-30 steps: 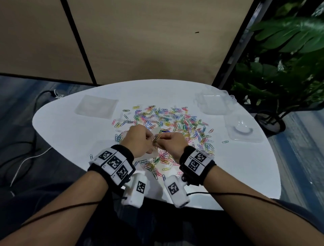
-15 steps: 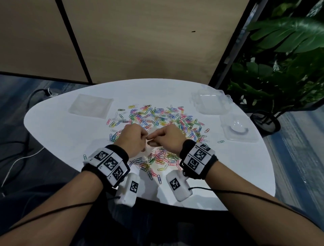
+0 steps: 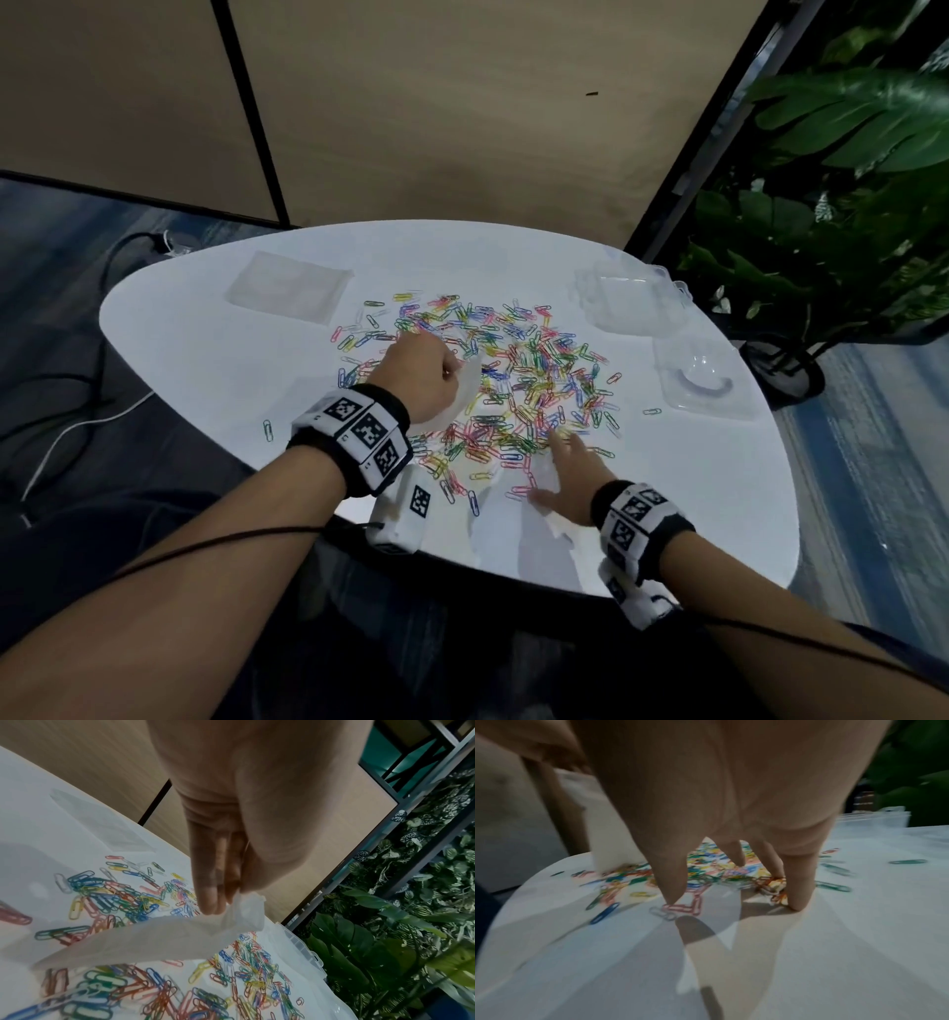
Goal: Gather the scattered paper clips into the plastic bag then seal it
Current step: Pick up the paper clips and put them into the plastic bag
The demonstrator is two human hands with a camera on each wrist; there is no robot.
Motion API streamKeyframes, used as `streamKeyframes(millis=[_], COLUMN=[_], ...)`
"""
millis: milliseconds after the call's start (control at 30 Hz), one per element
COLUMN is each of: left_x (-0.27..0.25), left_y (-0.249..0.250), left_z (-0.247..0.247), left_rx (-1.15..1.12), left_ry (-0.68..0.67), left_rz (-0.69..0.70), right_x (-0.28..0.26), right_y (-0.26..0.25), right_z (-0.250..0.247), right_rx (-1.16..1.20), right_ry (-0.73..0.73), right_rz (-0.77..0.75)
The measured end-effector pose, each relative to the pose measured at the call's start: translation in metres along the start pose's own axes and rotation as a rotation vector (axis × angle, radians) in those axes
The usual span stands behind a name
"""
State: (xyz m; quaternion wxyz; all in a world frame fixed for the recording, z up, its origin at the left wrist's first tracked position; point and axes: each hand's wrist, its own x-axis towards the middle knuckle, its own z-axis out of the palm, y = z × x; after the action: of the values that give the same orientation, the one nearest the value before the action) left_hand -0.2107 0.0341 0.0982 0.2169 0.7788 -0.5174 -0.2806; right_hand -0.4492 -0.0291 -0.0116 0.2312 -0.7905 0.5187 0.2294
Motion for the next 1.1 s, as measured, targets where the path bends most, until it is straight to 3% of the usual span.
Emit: streamKeyframes(millis=[267,433,533,667,767,867,967,1100], left_x=[0.0,0.003,0.003,0.003,0.003,0.005,0.007,0.007], left_y=[-0.005,-0.006,-0.004,-0.002,0.001,0.002,0.003,0.004], left_z=[0.003,0.001,0.002,0.007,0.011,0.017,0.022,0.025], left_rx=[0.059,0.071,0.06,0.058,0.039,0.017,-0.01,-0.061], left_ry=[-0.035,-0.043,-0.055,-0.05,-0.045,-0.046,-0.025,-0.027], left_rz=[0.017,0.023,0.02,0.022,0.02,0.033,0.051,0.055], right_x=[0.009,0.016,0.021,0.02,0.008,-0.006,-0.015,-0.013], right_y=[-0.045,-0.055,-0.043,-0.025,-0.032,-0.049,-0.067,-0.08], right_z=[0.001,-0.003,-0.014,-0.042,-0.064,-0.081,-0.083,-0.073], right_rx=[-0.278,-0.303,-0.064,0.506,1.026,1.484,1.565,1.461], right_ry=[0.18,0.302,0.331,0.376,0.328,0.155,0.003,0.042], right_rz=[-0.226,-0.347,-0.234,-0.074,-0.097,-0.187,-0.205,-0.137])
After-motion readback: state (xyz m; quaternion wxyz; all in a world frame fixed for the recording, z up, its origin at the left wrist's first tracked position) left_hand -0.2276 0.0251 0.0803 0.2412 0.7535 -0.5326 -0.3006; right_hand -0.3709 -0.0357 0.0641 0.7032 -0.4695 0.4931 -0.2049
